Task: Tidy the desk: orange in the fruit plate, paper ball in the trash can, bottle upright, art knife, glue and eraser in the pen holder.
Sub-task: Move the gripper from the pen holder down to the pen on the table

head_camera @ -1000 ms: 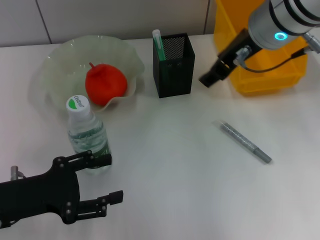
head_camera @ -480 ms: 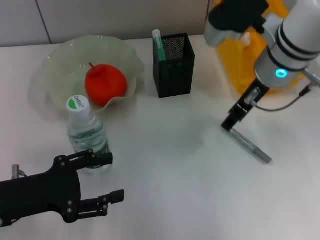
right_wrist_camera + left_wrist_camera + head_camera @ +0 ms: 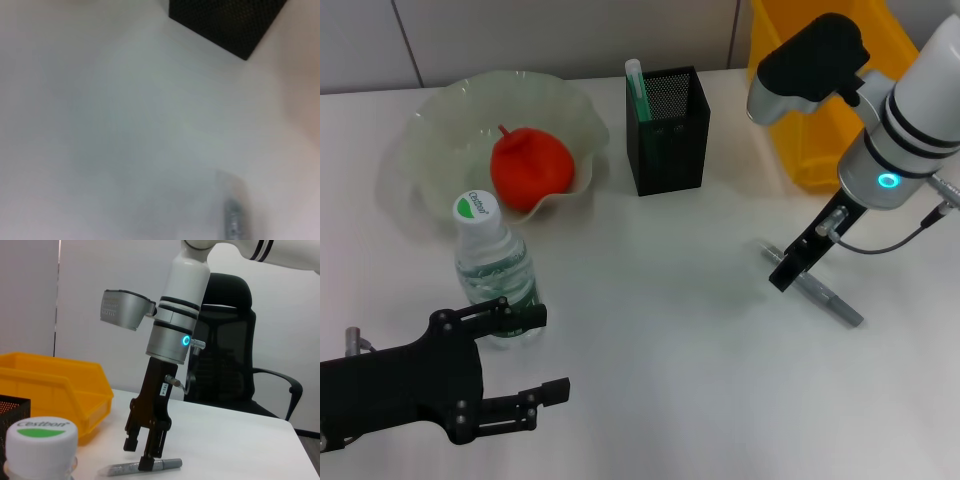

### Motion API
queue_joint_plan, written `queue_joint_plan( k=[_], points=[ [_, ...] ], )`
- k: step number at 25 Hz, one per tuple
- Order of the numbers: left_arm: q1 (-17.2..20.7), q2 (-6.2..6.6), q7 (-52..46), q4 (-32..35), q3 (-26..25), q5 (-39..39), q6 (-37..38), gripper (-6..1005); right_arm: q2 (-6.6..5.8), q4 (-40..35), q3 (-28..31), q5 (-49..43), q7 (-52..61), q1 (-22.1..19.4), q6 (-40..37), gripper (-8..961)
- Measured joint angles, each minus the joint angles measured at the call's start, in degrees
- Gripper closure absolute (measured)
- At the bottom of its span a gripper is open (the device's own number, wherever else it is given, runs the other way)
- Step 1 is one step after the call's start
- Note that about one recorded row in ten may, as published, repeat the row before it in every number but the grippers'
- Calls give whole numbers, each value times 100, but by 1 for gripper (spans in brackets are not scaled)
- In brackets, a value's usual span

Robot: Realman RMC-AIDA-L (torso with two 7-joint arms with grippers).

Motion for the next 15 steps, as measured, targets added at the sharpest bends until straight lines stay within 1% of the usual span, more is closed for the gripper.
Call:
queue_joint_plan(
  k=[2, 12, 15],
  points=[
    [-6, 0, -13, 0, 17, 0, -16, 213, -8, 153, 105, 73, -88, -5, 75, 237],
    [-14, 0, -20, 0, 33, 0, -28, 213, -8, 279, 158, 76, -104, -6, 160, 238],
    [-14, 0, -19, 0, 36, 0, -33, 213, -8, 289, 159, 75, -105, -5, 161, 278]
  ],
)
